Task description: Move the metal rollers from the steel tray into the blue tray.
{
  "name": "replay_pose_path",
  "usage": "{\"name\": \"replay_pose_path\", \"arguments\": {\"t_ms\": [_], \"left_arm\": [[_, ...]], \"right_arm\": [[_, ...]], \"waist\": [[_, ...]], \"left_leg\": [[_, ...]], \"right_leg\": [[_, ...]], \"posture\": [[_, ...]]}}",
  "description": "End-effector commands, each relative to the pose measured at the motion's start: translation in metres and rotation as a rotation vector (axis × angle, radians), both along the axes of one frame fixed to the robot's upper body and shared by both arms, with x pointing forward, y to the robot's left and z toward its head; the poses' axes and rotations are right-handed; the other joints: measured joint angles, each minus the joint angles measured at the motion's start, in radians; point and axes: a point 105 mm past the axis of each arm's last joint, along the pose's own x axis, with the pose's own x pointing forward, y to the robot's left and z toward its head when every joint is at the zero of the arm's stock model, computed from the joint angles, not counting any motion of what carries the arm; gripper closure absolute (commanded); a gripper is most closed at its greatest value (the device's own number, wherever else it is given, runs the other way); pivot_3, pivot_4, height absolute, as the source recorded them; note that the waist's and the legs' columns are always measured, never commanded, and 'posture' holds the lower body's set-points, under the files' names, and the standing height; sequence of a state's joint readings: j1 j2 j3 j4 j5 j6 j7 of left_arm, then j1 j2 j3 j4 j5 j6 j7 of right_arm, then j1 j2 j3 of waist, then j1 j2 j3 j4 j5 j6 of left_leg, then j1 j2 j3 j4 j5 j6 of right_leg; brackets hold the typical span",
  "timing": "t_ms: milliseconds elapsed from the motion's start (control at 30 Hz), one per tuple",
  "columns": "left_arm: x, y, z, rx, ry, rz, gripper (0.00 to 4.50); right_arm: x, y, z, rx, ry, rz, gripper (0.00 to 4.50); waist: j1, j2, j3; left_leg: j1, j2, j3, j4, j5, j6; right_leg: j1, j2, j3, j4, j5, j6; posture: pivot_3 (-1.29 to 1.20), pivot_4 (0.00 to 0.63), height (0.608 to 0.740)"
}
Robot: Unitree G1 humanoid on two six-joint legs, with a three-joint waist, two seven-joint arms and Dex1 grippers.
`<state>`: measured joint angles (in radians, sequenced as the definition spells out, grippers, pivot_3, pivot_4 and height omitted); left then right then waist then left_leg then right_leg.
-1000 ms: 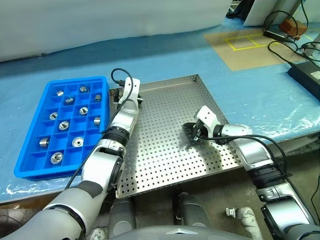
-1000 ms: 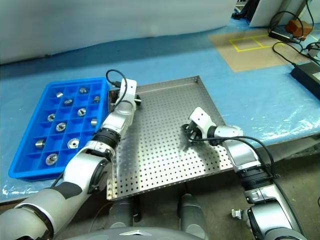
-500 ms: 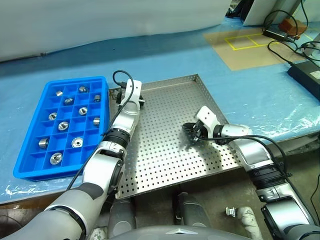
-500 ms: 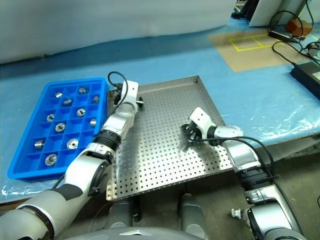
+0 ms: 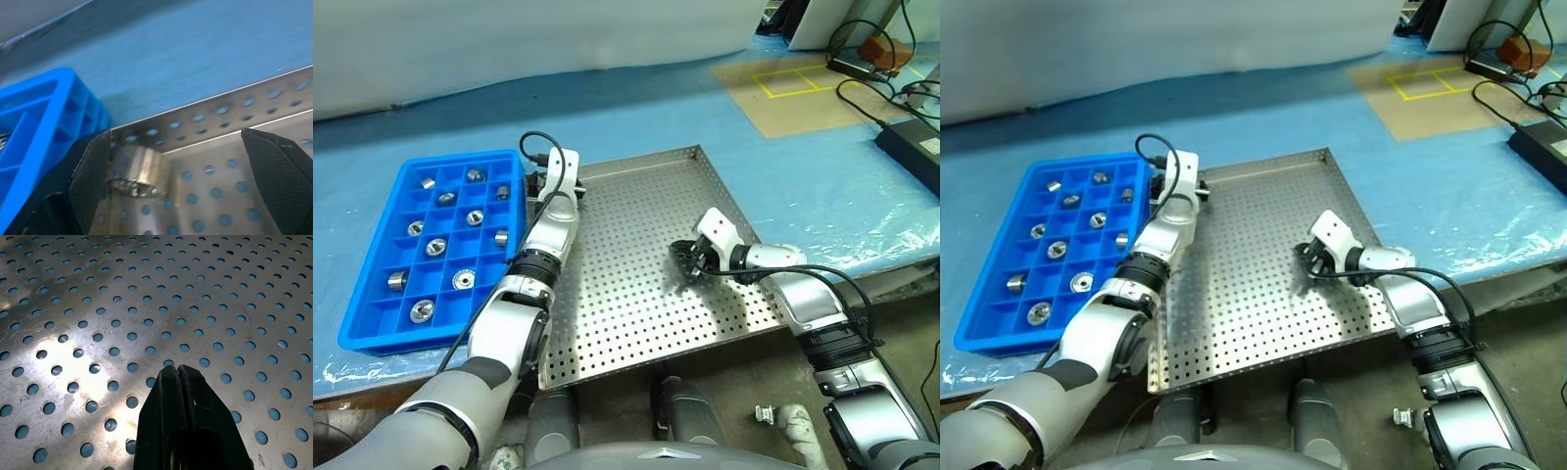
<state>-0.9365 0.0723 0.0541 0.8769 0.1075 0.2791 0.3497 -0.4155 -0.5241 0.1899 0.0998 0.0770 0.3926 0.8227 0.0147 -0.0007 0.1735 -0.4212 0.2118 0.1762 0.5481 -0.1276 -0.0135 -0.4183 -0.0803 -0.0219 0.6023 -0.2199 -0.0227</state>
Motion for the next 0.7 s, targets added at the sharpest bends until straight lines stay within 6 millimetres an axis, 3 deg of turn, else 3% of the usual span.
{"name": "replay_pose_path", "arguments": {"t_ms": [33, 400, 700], "left_arm": [[0.003, 0.0, 0.012, 0.012, -0.036, 0.009, 0.03], [-0.001, -0.002, -0.015, -0.006, 0.072, -0.005, 0.03], [0.001, -0.014, -0.008, -0.007, 0.046, -0.057, 0.03]], "right_arm": [[-0.005, 0.001, -0.01, -0.02, 0.029, 0.008, 4.5], [-0.005, 0.0, -0.01, -0.019, 0.023, 0.003, 4.5], [-0.005, 0.0, -0.012, -0.019, 0.026, -0.002, 4.5]], "waist": [[0.0, 0.0, 0.0], [0.0, 0.0, 0.0], [0.0, 0.0, 0.0]], "left_leg": [[0.0, 0.0, 0.0, 0.0, 0.0, 0.0], [0.0, 0.0, 0.0, 0.0, 0.0, 0.0], [0.0, 0.0, 0.0, 0.0, 0.0, 0.0]], "right_leg": [[0.0, 0.0, 0.0, 0.0, 0.0, 0.0], [0.0, 0.0, 0.0, 0.0, 0.0, 0.0], [0.0, 0.0, 0.0, 0.0, 0.0, 0.0]], "posture": [[-0.25, 0.15, 0.74], [-0.25, 0.15, 0.74], [-0.25, 0.15, 0.74]]}}
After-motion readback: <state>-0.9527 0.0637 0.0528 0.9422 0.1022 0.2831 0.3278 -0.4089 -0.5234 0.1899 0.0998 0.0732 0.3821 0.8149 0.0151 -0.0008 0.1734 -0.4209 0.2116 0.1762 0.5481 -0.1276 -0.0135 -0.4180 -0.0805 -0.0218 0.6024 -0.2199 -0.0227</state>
